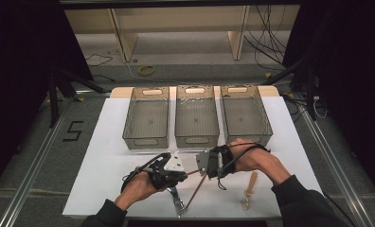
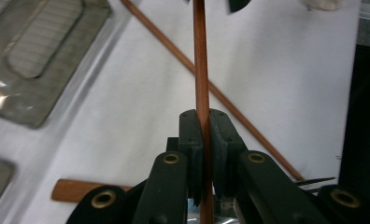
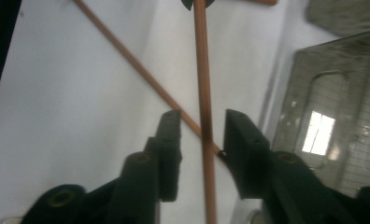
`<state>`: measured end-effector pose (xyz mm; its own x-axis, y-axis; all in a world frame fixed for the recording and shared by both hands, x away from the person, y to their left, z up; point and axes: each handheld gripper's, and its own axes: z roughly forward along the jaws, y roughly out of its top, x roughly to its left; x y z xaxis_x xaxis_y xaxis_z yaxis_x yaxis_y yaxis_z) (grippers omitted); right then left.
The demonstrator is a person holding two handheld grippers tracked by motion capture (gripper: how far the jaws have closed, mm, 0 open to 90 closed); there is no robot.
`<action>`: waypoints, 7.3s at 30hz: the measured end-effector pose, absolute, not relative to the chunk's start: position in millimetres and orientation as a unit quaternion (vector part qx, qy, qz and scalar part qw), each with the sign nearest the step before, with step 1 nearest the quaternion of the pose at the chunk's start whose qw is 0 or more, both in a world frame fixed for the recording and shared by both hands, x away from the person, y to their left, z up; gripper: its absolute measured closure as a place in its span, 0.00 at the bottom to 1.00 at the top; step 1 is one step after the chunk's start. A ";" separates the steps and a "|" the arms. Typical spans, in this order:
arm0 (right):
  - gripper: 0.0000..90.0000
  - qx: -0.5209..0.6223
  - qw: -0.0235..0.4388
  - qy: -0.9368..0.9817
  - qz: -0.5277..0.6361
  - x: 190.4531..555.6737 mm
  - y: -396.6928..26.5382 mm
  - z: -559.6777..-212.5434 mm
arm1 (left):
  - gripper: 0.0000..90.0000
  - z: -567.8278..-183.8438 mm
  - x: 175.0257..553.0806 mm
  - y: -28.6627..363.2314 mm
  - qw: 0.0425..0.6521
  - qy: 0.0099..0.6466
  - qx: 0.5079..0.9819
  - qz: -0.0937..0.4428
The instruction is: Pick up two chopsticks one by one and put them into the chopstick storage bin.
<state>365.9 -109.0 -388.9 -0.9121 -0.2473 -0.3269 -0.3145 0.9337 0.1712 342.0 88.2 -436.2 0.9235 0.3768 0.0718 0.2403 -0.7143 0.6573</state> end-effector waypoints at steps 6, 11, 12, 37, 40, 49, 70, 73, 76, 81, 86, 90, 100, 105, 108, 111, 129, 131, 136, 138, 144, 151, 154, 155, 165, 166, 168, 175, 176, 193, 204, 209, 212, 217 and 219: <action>0.54 -0.105 0.163 0.968 0.160 366.9 -130.6 -376.6 | 0.94 -431.1 347.9 104.2 0.346 0.190 0.912 0.115; 0.48 -0.089 0.159 0.967 0.181 364.7 -147.9 -375.9 | 0.94 -425.3 354.9 120.6 0.363 0.222 0.896 0.129; 0.47 -0.086 0.159 0.967 0.181 364.5 -149.5 -376.5 | 0.94 -423.7 356.7 124.1 0.364 0.228 0.893 0.133; 0.36 -0.053 0.124 0.971 0.198 362.1 -159.0 -403.1 | 0.94 -391.7 419.7 187.7 0.421 0.365 0.809 0.186; 0.36 -0.048 0.126 0.969 0.206 361.8 -160.4 -403.8 | 0.94 -392.2 426.8 191.6 0.425 0.379 0.800 0.188; 0.35 -0.042 0.123 0.969 0.212 355.9 -161.8 -409.4 | 0.94 -396.1 449.5 200.0 0.419 0.416 0.784 0.191; 0.34 -0.041 0.109 0.969 0.218 354.4 -163.5 -417.8 | 0.93 -414.7 492.3 214.7 0.379 0.489 0.765 0.179; 0.34 -0.041 0.109 0.969 0.218 354.0 -164.4 -418.4 | 0.93 -420.1 497.6 217.2 0.372 0.501 0.762 0.175; 0.34 -0.039 0.107 0.969 0.220 353.5 -164.9 -417.7 | 0.93 -425.7 501.9 219.2 0.365 0.509 0.760 0.172; 0.34 -0.041 0.106 0.969 0.220 354.3 -165.1 -418.3 | 0.93 -431.7 507.0 220.7 0.351 0.528 0.754 0.169; 0.34 -0.042 0.104 0.969 0.220 354.0 -164.7 -418.7 | 0.85 -435.2 511.4 221.3 0.345 0.548 0.742 0.174; 0.34 -0.040 0.103 0.969 0.220 354.8 -165.3 -418.4 | 0.65 -430.2 508.0 220.0 0.356 0.542 0.742 0.168; 0.35 -0.033 0.097 0.972 0.210 366.0 -164.9 -421.6 | 0.38 -414.1 478.2 214.3 0.423 0.499 0.740 0.158; 0.35 -0.033 0.092 0.974 0.203 376.5 -162.6 -423.5 | 0.30 -409.8 448.4 202.7 0.457 0.456 0.747 0.158; 0.37 -0.039 0.092 0.975 0.199 382.4 -159.1 -422.7 | 0.27 -409.1 430.2 197.6 0.480 0.435 0.745 0.159; 0.39 -0.047 0.086 0.977 0.190 387.8 -153.3 -422.2 | 0.26 -407.9 416.9 192.4 0.485 0.418 0.751 0.162; 0.52 -0.072 0.035 0.985 0.150 423.0 -123.3 -440.8 | 0.20 -431.8 352.6 175.5 0.503 0.347 0.777 0.151; 0.52 -0.070 0.030 0.986 0.145 424.6 -122.4 -444.3 | 0.20 -434.8 351.7 175.3 0.502 0.347 0.778 0.148; 0.53 -0.068 0.022 0.987 0.143 428.4 -120.6 -450.7 | 0.21 -441.6 348.8 177.7 0.501 0.347 0.780 0.144; 0.54 -0.070 0.019 0.987 0.144 430.0 -119.7 -451.8 | 0.21 -444.7 347.2 177.7 0.495 0.344 0.784 0.150; 0.56 -0.072 0.012 0.989 0.130 431.1 -115.6 -460.5 | 0.21 -449.9 347.2 177.4 0.492 0.346 0.786 0.144; 0.63 -0.065 0.000 0.991 0.115 430.2 -115.0 -460.5 | 0.21 -451.5 347.3 177.1 0.490 0.346 0.787 0.144; 0.67 -0.072 0.001 0.992 0.103 427.9 -115.3 -459.1 | 0.21 -452.0 347.3 176.9 0.490 0.347 0.787 0.144; 0.68 -0.079 0.005 0.992 0.103 427.8 -115.6 -459.2 | 0.21 -451.7 347.2 177.0 0.489 0.345 0.788 0.144; 0.80 -0.102 0.002 0.991 0.081 423.3 -120.2 -458.0 | 0.21 -451.9 347.2 176.4 0.489 0.344 0.789 0.142; 0.80 -0.104 0.003 0.991 0.080 423.0 -120.2 -458.1 | 0.21 -451.8 347.1 176.3 0.489 0.344 0.789 0.142; 0.82 -0.106 0.002 0.991 0.076 421.8 -120.5 -457.7 | 0.21 -451.7 347.0 176.3 0.489 0.344 0.788 0.143; 0.88 -0.133 0.008 0.989 0.060 416.5 -122.0 -457.0 | 0.21 -452.4 347.4 176.2 0.488 0.345 0.789 0.140; 0.89 -0.133 0.006 0.989 0.060 415.5 -122.3 -457.0 | 0.21 -452.4 347.4 176.2 0.489 0.345 0.789 0.141; 0.94 -0.165 0.017 0.985 0.053 408.5 -127.8 -455.2 | 0.22 -453.5 348.4 176.8 0.486 0.345 0.791 0.138; 0.94 -0.145 0.038 0.988 0.033 408.4 -148.9 -444.5 | 0.22 -454.2 350.0 177.0 0.485 0.347 0.792 0.135; 0.94 -0.129 0.048 0.989 0.049 408.3 -158.9 -436.0 | 0.21 -451.4 350.7 175.8 0.485 0.345 0.793 0.129; 0.94 -0.125 0.056 0.989 0.064 407.5 -158.8 -430.8 | 0.21 -445.1 350.4 171.4 0.488 0.335 0.796 0.129; 0.94 -0.127 0.067 0.987 0.077 404.7 -151.7 -423.9 | 0.22 -433.1 350.4 160.3 0.485 0.316 0.806 0.128; 0.94 -0.127 0.072 0.986 0.079 403.4 -148.0 -421.1 | 0.22 -428.4 351.4 153.6 0.478 0.306 0.814 0.125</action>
<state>403.4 -148.0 -421.1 -0.9570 -0.2398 -0.1630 -0.2628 0.9549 0.1383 351.4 153.6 -428.4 0.7815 0.6174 -0.0900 0.3787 -0.3549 0.8548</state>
